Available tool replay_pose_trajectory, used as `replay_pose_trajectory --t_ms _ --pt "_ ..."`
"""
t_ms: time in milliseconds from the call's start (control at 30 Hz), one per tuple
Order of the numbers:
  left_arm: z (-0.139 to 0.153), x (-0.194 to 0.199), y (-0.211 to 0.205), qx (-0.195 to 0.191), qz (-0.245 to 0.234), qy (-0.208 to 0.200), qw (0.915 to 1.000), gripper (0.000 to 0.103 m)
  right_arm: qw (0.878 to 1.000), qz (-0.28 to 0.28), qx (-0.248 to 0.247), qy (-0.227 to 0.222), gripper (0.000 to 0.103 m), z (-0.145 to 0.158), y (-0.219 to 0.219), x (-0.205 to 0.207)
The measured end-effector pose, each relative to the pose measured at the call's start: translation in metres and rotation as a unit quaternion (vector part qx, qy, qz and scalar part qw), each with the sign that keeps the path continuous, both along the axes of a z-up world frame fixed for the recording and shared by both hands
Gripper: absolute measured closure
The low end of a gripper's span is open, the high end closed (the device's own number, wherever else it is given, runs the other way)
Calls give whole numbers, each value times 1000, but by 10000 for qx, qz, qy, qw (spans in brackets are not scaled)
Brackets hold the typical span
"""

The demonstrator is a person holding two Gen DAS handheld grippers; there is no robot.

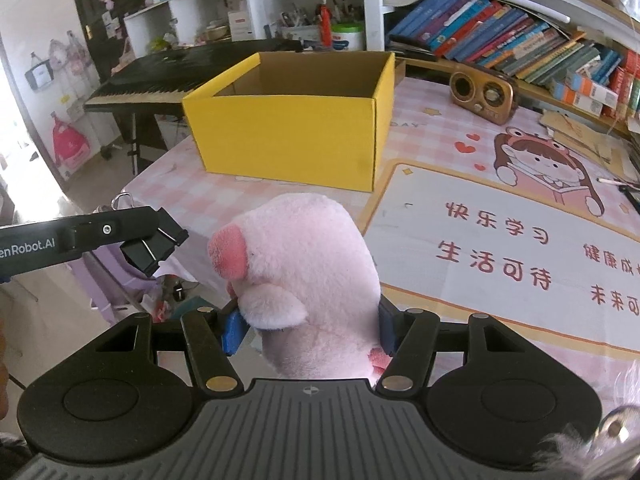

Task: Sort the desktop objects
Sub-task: 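Carry the binder clip and pink plush over to the yellow box with both grippers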

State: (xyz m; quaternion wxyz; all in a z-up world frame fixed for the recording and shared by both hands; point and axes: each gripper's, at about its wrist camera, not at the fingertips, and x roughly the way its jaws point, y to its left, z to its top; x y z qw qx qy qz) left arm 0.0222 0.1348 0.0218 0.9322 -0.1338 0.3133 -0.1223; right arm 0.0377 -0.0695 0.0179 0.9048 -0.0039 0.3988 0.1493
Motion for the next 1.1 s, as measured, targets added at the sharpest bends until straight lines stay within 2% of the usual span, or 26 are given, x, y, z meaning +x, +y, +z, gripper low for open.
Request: replay_pose_trajectory --t_ms 367,600,867,1100 --pt "-1 5 5 -62 228 0 9997 96 9997 225 -69 -2 44 1 8 9" --pt "5 20 7 -93 370 -75 9992 96 9995 299 -35 -116 44 7 7 29" --pt "22 49 10 -110 550 -415 9976 96 9985 376 48 -394 44 28 2 69" --pt "42 90 17 -115 862 -811 9929 96 9948 534 73 -867 44 57 2 119"
